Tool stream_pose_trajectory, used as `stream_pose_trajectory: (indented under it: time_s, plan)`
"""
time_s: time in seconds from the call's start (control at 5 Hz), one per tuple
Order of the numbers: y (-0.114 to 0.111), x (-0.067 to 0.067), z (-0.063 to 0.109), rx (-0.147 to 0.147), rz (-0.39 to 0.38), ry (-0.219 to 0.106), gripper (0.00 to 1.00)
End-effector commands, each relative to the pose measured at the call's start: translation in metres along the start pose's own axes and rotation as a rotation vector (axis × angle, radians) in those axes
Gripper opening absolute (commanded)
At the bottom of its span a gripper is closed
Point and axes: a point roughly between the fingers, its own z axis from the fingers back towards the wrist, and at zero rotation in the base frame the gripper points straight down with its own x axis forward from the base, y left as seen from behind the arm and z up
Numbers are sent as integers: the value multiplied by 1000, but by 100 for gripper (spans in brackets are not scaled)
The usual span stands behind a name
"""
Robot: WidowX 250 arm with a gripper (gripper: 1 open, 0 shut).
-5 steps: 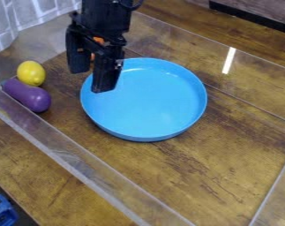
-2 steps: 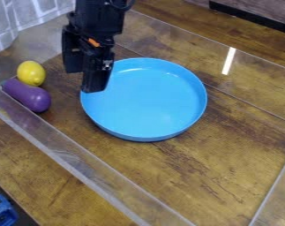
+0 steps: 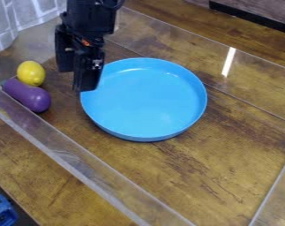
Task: Put the lemon on the blue tray
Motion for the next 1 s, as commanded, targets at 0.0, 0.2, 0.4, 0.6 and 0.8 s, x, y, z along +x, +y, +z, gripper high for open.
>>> stream_pose_trajectory:
  time_s: [0.0, 0.2, 0.4, 0.6, 0.8]
  plan:
    - [9, -3, 10, 18, 8, -39, 100]
    - [14, -7, 9, 27, -3, -43, 100]
    - [19, -10, 9, 40, -19, -48, 100]
    - [26, -15, 9, 60, -28, -59, 100]
    - [32, -15, 5, 63, -45, -61, 100]
